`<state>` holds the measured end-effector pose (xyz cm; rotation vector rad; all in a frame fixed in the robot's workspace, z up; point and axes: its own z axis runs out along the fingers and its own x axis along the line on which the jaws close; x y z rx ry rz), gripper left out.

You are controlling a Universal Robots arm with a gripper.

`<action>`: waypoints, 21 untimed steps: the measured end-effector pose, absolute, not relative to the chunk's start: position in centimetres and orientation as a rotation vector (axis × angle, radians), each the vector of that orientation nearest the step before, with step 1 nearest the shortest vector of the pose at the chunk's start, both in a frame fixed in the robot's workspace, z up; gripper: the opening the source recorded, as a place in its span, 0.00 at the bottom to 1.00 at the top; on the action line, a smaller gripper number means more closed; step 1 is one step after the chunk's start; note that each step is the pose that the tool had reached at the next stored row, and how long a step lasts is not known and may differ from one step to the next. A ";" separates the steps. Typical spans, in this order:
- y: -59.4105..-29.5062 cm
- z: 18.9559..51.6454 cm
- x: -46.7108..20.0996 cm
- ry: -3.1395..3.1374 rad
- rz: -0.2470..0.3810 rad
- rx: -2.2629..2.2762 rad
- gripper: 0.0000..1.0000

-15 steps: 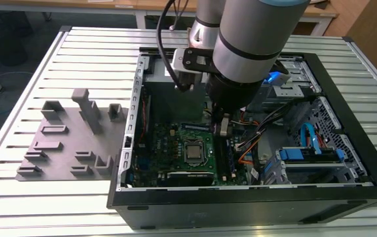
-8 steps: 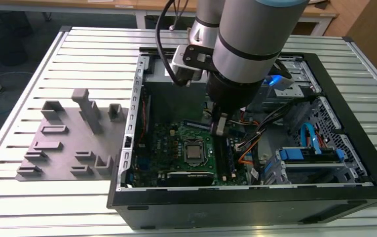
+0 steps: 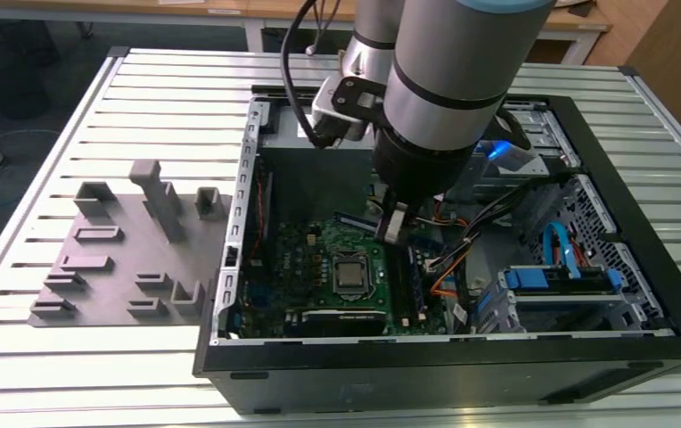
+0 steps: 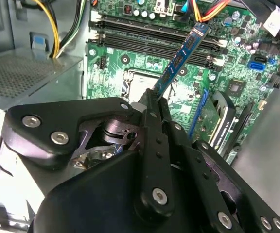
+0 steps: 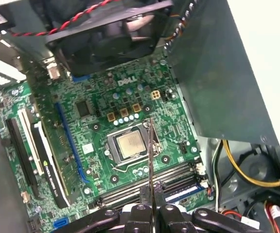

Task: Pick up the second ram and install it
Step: 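Insert the second ram into the second slot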

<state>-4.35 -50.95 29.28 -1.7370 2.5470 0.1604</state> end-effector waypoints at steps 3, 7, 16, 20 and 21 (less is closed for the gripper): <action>-50.9 29.3 -4.4 2.576 0.159 -1.692 0.11; -50.9 29.3 -4.4 2.610 0.157 -1.633 0.11; -50.9 29.3 -4.4 2.679 0.152 -1.509 0.11; -50.9 29.2 -4.4 2.706 0.150 -1.456 0.11; -50.9 29.2 -4.4 2.713 0.150 -1.443 0.11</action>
